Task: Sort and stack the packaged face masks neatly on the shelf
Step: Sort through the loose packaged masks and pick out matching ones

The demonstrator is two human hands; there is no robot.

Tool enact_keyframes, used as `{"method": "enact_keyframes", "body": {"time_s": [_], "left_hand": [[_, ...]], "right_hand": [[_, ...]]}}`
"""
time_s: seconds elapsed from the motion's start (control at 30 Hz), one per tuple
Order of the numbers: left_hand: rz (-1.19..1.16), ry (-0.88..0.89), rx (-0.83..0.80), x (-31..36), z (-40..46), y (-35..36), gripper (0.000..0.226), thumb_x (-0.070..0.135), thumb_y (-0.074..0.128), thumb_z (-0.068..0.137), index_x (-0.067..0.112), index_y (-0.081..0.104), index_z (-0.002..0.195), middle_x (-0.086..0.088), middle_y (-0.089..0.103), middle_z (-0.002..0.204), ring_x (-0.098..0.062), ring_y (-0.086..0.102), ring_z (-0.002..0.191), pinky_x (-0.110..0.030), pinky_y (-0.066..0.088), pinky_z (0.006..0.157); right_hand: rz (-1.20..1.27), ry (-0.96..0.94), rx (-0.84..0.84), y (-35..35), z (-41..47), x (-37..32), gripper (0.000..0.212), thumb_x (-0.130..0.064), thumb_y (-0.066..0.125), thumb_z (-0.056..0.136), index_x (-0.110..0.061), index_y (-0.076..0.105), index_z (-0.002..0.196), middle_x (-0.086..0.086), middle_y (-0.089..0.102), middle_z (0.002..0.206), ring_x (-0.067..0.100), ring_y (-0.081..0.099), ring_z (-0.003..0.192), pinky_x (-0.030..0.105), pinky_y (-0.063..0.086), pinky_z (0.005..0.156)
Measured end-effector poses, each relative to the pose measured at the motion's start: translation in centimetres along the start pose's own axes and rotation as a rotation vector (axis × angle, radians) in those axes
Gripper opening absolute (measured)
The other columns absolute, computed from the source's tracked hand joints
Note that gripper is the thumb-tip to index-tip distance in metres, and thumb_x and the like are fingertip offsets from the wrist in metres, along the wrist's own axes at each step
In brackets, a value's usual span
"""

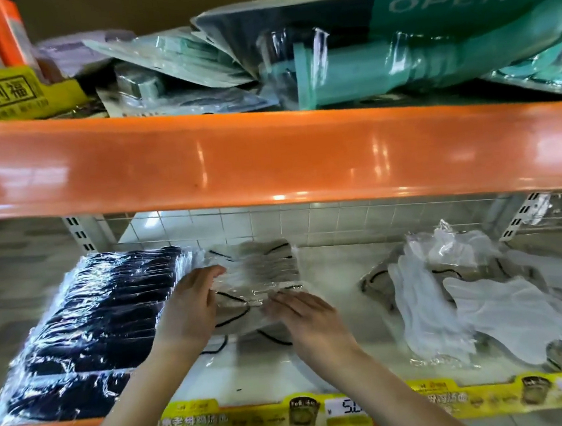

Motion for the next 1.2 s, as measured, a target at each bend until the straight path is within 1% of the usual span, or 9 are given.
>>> {"method": "enact_keyframes", "body": {"time_s": [0.13, 0.23, 0.37, 0.47, 0.6, 0.7, 0.8, 1.0, 1.2], "left_hand": [[0.282, 0.204, 0.044, 1.1, -1.5, 1.3, 0.046, -0.002, 0.066, 0.072, 0.006, 0.054, 0.115, -0.025, 0.059, 0.121, -0.047, 0.057, 0.110, -0.054, 0.049, 0.086], [0.339, 0.265, -0.071, 2.5, -3.9, 3.6, 0.041, 0.030, 0.044, 0.083, 0.010, 0.061, 0.114, -0.016, 0.059, 0.127, -0.036, 0.057, 0.117, -0.049, 0.047, 0.093], [0.353, 0.350, -0.259, 3.1, -6.6, 6.5, 0.058, 0.053, 0.044, 0.079, 0.014, 0.068, 0.114, -0.004, 0.066, 0.121, -0.022, 0.064, 0.110, -0.036, 0.044, 0.095], [0.334, 0.351, -0.281, 2.7, -7.2, 6.4, 0.048, 0.039, 0.045, 0.078, 0.015, 0.071, 0.111, 0.001, 0.069, 0.114, -0.015, 0.068, 0.101, -0.027, 0.040, 0.090], [0.301, 0.341, -0.286, 1.8, -7.5, 6.2, 0.050, 0.015, 0.067, 0.057, 0.014, 0.072, 0.107, 0.001, 0.071, 0.110, -0.014, 0.068, 0.099, -0.025, 0.045, 0.088], [0.309, 0.310, -0.306, 1.3, -7.4, 6.5, 0.047, 0.019, 0.061, 0.060, 0.012, 0.074, 0.104, -0.002, 0.071, 0.109, -0.016, 0.069, 0.097, -0.026, 0.055, 0.076], [0.357, 0.263, -0.308, 1.4, -7.3, 6.9, 0.047, 0.031, 0.042, 0.076, 0.008, 0.074, 0.102, -0.005, 0.071, 0.108, -0.018, 0.069, 0.097, -0.029, 0.047, 0.085], [0.441, 0.282, -0.300, 2.6, -6.9, 6.6, 0.049, 0.037, 0.039, 0.078, 0.008, 0.076, 0.094, -0.006, 0.073, 0.100, -0.019, 0.071, 0.091, -0.031, 0.057, 0.066], [0.397, 0.282, -0.300, 5.2, -4.6, 7.5, 0.041, 0.034, 0.042, 0.074, 0.012, 0.072, 0.091, -0.001, 0.071, 0.085, -0.021, 0.069, 0.074, -0.033, 0.056, 0.063]], "right_hand": [[0.007, 0.051, -0.074, 1.8, -0.2, -0.6, 0.036, -0.018, 0.060, 0.072, -0.022, 0.072, 0.105, -0.005, 0.070, 0.111, 0.014, 0.068, 0.095, 0.025, 0.055, 0.080], [-0.007, 0.086, -0.164, 3.3, -0.9, -1.2, 0.052, -0.023, 0.081, 0.051, -0.025, 0.072, 0.102, -0.009, 0.070, 0.106, 0.011, 0.067, 0.093, 0.022, 0.053, 0.080], [-0.035, 0.101, -0.165, 3.5, -1.5, -1.4, 0.042, -0.029, 0.078, 0.049, -0.023, 0.073, 0.091, -0.010, 0.071, 0.098, 0.010, 0.068, 0.089, 0.020, 0.055, 0.077], [-0.027, 0.104, -0.147, 3.6, -2.2, -1.4, 0.033, -0.031, 0.051, 0.075, -0.025, 0.072, 0.099, -0.012, 0.069, 0.105, 0.007, 0.065, 0.095, 0.020, 0.052, 0.082], [0.026, 0.091, -0.138, 3.8, -2.3, -1.7, 0.032, -0.037, 0.045, 0.088, -0.027, 0.071, 0.105, -0.013, 0.069, 0.108, 0.006, 0.064, 0.097, 0.020, 0.050, 0.086], [0.040, 0.090, -0.145, 3.9, -2.1, -1.8, 0.033, -0.042, 0.045, 0.090, -0.027, 0.071, 0.104, -0.014, 0.068, 0.110, 0.005, 0.063, 0.099, 0.020, 0.049, 0.088], [0.051, 0.098, -0.180, 4.2, -2.3, -1.7, 0.035, -0.042, 0.044, 0.089, -0.027, 0.071, 0.105, -0.013, 0.067, 0.114, 0.005, 0.061, 0.104, 0.021, 0.048, 0.091], [0.143, 0.132, -0.217, 4.5, -2.6, -1.2, 0.037, -0.038, 0.044, 0.090, -0.022, 0.067, 0.114, -0.006, 0.062, 0.125, 0.013, 0.057, 0.113, 0.027, 0.044, 0.100], [0.210, 0.277, -0.185, 2.7, -3.0, 1.5, 0.040, -0.027, 0.041, 0.080, -0.017, 0.066, 0.110, 0.001, 0.063, 0.121, 0.021, 0.060, 0.108, 0.032, 0.051, 0.089]]}}
Point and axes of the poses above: each hand's wrist, its own z-axis towards the middle knuckle, its own y-axis out of the palm, x = y × z, the point moved 8 cm from there along z, towards the middle knuckle
